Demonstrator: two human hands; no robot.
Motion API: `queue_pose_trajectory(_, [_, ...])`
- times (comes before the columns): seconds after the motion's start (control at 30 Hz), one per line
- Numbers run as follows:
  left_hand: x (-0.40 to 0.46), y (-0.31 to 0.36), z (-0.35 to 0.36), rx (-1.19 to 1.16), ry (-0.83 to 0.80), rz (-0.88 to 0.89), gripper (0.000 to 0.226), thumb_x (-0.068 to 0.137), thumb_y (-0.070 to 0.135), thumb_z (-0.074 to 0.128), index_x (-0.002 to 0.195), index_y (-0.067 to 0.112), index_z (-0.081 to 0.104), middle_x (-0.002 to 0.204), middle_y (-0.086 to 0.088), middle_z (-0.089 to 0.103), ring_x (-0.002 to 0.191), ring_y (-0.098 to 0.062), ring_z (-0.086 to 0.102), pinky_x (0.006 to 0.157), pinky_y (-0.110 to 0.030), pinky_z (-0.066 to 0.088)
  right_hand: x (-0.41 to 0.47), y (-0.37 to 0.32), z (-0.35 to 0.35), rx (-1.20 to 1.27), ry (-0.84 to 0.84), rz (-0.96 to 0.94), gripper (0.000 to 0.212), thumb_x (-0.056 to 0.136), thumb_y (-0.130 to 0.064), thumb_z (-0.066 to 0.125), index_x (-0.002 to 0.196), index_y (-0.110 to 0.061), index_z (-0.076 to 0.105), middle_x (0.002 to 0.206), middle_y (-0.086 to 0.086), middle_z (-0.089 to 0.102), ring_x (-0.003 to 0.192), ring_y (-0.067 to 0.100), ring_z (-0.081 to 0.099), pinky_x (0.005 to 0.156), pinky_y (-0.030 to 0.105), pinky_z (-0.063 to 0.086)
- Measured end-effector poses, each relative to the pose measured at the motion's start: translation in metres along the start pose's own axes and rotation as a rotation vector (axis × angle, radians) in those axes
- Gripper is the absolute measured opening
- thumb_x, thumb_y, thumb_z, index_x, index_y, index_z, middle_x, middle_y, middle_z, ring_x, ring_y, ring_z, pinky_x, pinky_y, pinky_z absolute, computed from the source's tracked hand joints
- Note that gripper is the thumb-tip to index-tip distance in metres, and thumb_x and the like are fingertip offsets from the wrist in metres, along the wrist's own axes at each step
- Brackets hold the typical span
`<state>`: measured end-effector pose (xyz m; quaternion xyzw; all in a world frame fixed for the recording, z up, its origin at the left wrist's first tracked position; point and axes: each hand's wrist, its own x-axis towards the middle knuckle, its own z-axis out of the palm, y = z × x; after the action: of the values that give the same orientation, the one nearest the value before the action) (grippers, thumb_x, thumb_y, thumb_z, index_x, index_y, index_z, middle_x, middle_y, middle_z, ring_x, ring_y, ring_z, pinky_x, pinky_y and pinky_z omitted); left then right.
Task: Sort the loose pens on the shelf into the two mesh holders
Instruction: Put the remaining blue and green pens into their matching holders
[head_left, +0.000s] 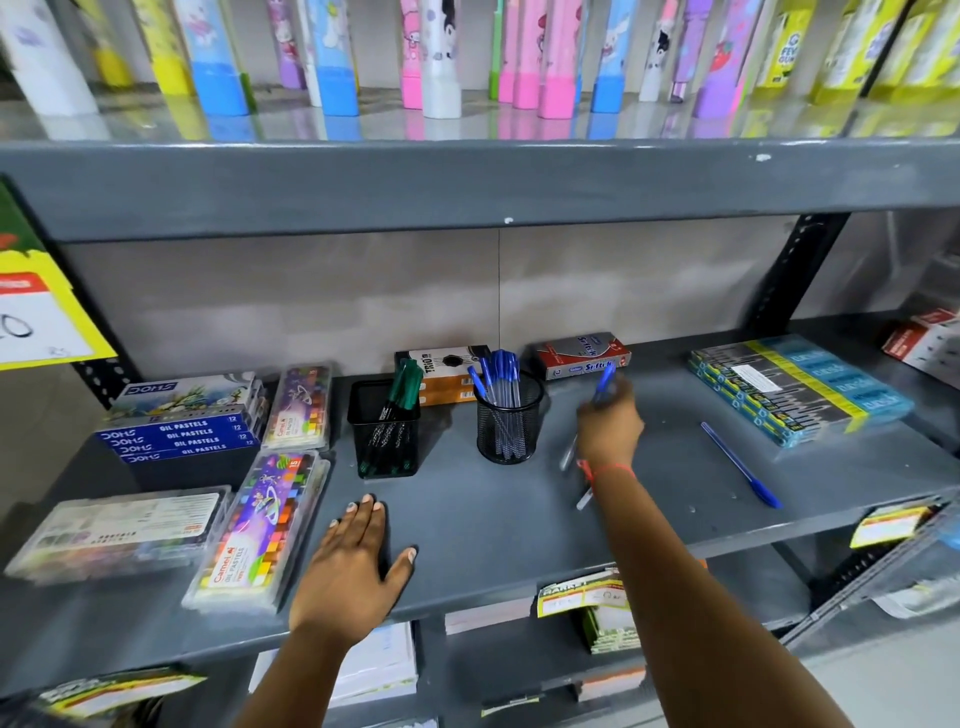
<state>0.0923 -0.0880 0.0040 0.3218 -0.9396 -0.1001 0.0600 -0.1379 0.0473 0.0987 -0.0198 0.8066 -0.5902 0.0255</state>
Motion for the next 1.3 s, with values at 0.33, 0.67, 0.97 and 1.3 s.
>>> queue_pose_trajectory(0.33, [-0.001,0.001,-0.001,-0.015,0.019,0.002,0.099,0.062,0.069,-0.003,0.144,0.015,0.013,0.154,-0.002,0.011,0.141,-0.015,0.007,0.106,-0.022,-0.004,0.008,-0.043,0.047,-0.195,-0.256,-0.410,0.058,0.090,0.004,0.044,0.141,-0.017,0.027,0.100,0.021,0.067,0.088,0.034,0.065,0.079,0.042,0.055])
queue_pose_trajectory(0.67, [0.000,-0.002,0.001,-0.037,0.018,0.000,0.097,0.065,0.070,0.001,0.144,0.016,0.014,0.154,-0.002,0.014,0.140,-0.016,0.010,0.110,-0.025,0.002,0.011,0.049,0.005,-0.633,0.019,0.000,0.034,0.089,-0.013,0.050,0.121,-0.004,0.046,0.130,0.024,0.045,0.119,0.042,0.042,0.097,0.046,0.042])
queue_pose_trajectory(0.97, [0.000,0.000,0.000,-0.032,0.008,0.009,0.098,0.064,0.070,-0.002,0.144,0.015,0.012,0.154,-0.003,0.011,0.141,-0.015,0.007,0.109,-0.024,-0.001,0.015,0.051,-0.012,-0.453,-0.087,0.179,0.029,0.089,-0.001,0.044,0.117,0.006,0.046,0.126,0.032,0.054,0.114,0.046,0.054,0.094,0.043,0.045])
queue_pose_trajectory(1.3, [0.000,-0.001,0.002,-0.020,0.003,0.002,0.087,0.076,0.070,0.010,0.144,0.015,0.011,0.155,-0.002,0.010,0.141,-0.015,0.007,0.111,-0.026,0.001,0.012,-0.048,0.018,0.170,-0.020,-0.291,0.046,0.085,0.007,0.050,0.127,-0.011,0.040,0.090,0.012,0.064,0.079,0.027,0.062,0.073,0.027,0.049])
